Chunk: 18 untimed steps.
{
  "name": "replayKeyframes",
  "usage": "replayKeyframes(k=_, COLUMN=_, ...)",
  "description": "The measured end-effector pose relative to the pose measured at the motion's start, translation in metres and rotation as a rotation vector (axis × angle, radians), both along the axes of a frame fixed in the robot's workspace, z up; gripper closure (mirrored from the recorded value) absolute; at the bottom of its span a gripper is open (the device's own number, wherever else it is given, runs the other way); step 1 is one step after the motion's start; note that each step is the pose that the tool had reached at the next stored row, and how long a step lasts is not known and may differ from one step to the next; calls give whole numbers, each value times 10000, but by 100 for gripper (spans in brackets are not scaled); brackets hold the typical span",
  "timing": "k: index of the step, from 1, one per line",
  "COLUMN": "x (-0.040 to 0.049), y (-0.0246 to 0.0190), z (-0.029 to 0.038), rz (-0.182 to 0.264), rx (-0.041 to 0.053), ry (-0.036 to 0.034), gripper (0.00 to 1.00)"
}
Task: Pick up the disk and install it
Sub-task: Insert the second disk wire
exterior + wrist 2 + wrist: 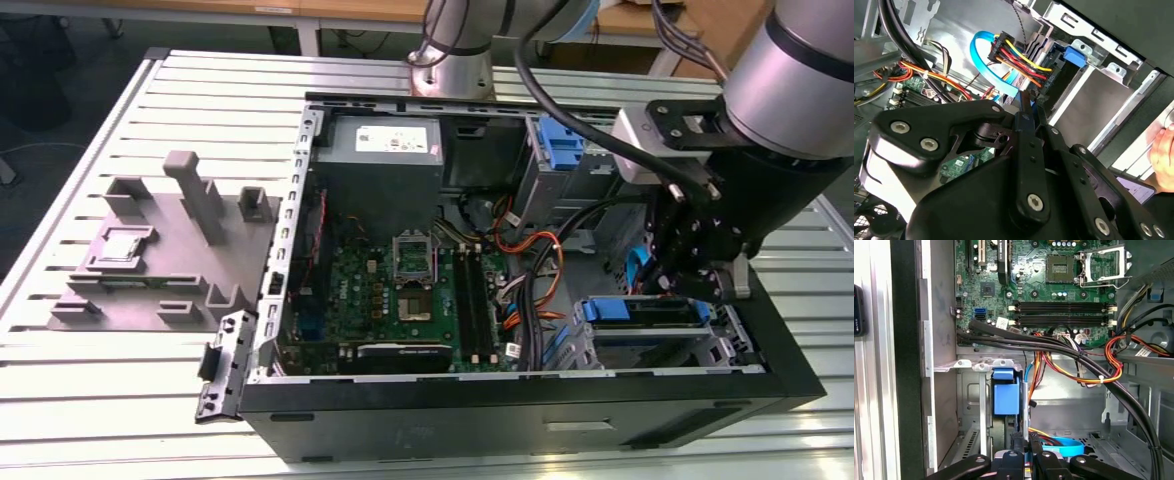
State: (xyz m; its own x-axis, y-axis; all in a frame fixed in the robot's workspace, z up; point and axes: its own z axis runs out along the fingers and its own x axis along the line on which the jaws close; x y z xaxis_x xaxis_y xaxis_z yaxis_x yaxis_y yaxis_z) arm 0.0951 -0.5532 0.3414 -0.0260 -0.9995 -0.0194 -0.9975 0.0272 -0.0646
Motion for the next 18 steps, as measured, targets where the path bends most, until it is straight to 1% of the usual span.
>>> replayKeyframes(k=6, x=-3, y=-42, z=-7, rz=3, rx=1, ry=-13, gripper=84)
replayKeyframes(k=18, x=-4, y=-74, z=-17, rz=3, rx=1, ry=-14, gripper=84)
